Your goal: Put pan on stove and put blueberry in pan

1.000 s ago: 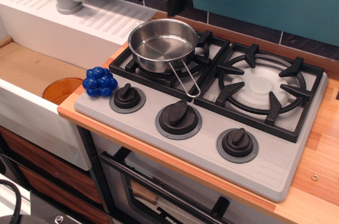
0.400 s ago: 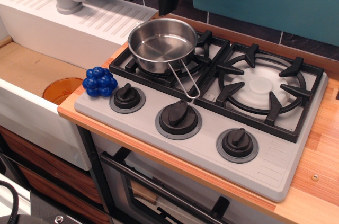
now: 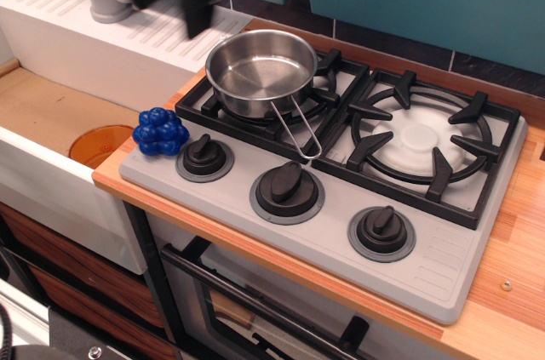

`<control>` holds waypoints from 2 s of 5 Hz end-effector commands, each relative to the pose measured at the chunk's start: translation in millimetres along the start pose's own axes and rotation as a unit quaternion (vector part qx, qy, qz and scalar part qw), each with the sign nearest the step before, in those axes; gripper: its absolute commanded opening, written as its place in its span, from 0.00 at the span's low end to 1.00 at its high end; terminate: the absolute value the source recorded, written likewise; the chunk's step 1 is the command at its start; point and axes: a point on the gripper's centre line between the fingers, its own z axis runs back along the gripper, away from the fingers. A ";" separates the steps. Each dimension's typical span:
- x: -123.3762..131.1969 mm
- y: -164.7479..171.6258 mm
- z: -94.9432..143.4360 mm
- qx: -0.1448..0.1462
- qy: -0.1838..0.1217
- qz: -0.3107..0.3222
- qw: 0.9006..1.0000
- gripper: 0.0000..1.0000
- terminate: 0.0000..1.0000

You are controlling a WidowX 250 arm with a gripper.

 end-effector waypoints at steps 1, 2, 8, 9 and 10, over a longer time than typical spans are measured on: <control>-30.6 10.4 4.2 0.042 -0.067 0.006 0.997 1.00 0.00; -40.9 9.2 -7.1 0.045 -0.083 0.008 0.995 1.00 0.00; -28.8 5.9 -94.7 0.014 -0.145 0.004 0.989 1.00 0.00; -29.3 5.4 -99.1 0.004 -0.140 0.010 0.990 1.00 0.00; -31.8 3.3 -92.8 0.000 -0.118 0.026 0.993 0.00 0.00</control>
